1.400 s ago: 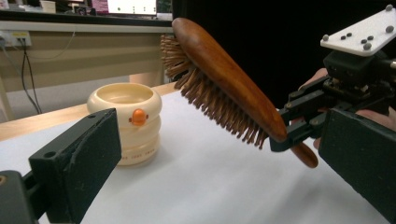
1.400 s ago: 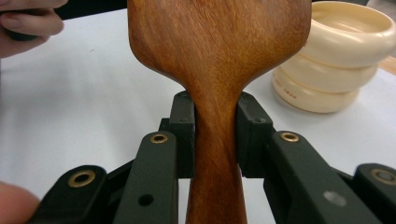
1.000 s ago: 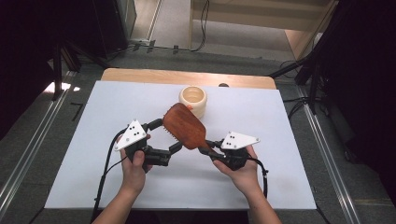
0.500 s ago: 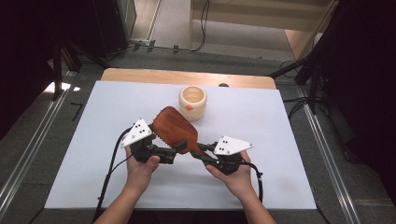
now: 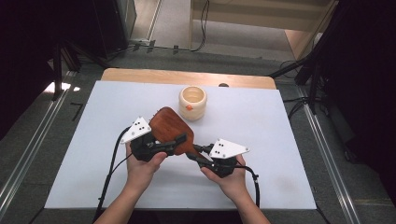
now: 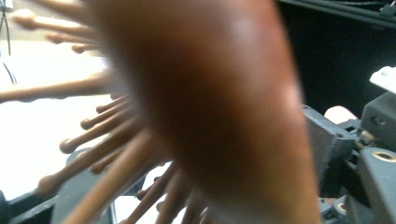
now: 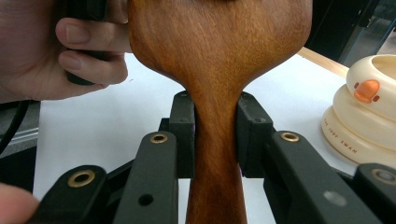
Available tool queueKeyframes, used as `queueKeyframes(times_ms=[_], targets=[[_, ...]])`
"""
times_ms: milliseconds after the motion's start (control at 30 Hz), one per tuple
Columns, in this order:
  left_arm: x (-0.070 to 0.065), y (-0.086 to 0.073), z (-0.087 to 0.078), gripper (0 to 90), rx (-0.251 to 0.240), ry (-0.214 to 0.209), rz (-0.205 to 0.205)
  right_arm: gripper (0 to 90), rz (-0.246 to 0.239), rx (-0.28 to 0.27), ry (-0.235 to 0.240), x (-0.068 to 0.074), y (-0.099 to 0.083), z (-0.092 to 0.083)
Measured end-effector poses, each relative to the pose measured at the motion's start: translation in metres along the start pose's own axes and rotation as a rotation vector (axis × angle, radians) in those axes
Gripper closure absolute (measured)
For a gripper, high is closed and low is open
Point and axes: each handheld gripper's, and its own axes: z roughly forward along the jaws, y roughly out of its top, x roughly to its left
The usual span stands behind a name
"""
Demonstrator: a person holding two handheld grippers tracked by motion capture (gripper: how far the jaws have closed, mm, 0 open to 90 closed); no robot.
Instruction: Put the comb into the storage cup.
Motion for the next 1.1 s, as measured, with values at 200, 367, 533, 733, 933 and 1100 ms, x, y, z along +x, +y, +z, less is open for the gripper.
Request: queueKeyframes(times_ms=[200,367,533,733,933,1100], targets=[[-0.001,0.000,0.003,38.8,0.029,-0.016,-0.025,70.1,0.002,0.003,-0.019,0.000,-0.003,0.002],[-0.004,0.000,0.004,49.6,0.042,-0.053,-0.008,69.0,0.018,0.012,-0.020,-0.003,-0.007,0.007],[-0.007,0.000,0.004,54.1,0.031,-0.052,0.020,63.8,0.055,-0.001,-0.024,-0.007,-0.008,0.006],[-0.003,0.005,0.002,56.3,0.025,-0.037,0.026,42.5,0.082,-0.018,-0.044,-0.012,-0.010,0.000],[0.003,0.009,-0.002,56.5,0.012,-0.022,0.026,23.7,0.123,-0.034,-0.108,-0.022,-0.014,-0.008],[0.008,0.012,-0.004,56.6,0.003,-0.019,0.024,11.1,0.141,-0.036,-0.134,-0.028,-0.018,-0.014]])
